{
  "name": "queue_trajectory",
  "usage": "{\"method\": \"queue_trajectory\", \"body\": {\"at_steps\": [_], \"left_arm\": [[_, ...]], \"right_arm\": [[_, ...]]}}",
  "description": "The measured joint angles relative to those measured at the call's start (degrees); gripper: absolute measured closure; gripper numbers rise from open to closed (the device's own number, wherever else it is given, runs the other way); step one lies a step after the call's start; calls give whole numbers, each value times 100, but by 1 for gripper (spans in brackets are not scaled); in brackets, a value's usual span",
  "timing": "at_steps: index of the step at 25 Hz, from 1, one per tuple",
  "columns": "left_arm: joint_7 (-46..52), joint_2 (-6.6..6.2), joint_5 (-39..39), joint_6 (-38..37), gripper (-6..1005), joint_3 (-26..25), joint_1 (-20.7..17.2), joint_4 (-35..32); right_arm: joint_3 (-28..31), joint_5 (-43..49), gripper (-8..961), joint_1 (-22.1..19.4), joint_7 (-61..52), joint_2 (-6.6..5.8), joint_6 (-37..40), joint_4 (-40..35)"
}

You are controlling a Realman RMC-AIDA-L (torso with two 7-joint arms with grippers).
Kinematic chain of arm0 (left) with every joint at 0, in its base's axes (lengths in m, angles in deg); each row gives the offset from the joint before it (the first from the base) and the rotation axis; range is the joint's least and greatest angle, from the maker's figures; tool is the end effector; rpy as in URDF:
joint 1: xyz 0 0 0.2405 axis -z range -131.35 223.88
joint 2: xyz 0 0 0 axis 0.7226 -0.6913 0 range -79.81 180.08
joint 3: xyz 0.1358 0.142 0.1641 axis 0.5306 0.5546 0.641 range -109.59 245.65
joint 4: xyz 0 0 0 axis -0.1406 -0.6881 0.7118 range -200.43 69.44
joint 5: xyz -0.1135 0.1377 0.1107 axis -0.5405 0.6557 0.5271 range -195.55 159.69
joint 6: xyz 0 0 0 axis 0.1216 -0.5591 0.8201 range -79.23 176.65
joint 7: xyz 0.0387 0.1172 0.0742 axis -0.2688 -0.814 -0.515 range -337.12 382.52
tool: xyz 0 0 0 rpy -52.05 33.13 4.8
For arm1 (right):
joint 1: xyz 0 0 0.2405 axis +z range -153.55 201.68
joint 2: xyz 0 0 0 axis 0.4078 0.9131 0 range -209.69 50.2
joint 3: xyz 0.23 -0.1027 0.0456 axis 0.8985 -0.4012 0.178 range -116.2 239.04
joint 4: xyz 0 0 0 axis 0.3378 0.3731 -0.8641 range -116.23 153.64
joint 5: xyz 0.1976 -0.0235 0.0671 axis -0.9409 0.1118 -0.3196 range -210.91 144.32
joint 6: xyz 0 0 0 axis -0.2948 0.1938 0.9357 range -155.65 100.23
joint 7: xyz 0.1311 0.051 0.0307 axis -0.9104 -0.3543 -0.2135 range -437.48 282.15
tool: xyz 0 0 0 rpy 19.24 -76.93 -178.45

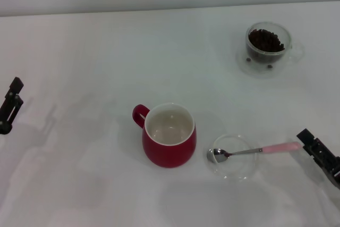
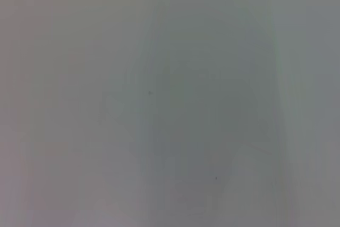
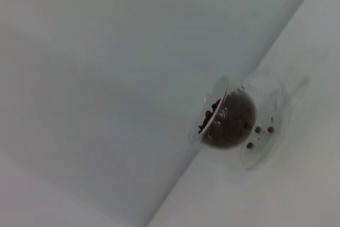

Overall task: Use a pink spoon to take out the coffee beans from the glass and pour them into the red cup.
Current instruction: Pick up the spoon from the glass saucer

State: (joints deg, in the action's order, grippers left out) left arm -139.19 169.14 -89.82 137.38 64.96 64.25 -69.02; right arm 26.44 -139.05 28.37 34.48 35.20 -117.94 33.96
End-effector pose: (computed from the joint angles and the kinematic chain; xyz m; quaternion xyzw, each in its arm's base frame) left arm -0.3385 0.2553 -0.0094 -0.7760 -0.1432 -0.3403 0.5114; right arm 0.3763 0.1322 -0.0419 -0.5332 0.6184 0.4919 0.3021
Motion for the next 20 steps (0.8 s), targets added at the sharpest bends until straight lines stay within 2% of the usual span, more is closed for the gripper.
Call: {"method": "queue_trajectory", "body": {"at_steps": [20], "left_arm": [[0,0,4,2,429,-1,-88,1]], "right_arm": [[80,75,134,281,495,54,94,412]]}}
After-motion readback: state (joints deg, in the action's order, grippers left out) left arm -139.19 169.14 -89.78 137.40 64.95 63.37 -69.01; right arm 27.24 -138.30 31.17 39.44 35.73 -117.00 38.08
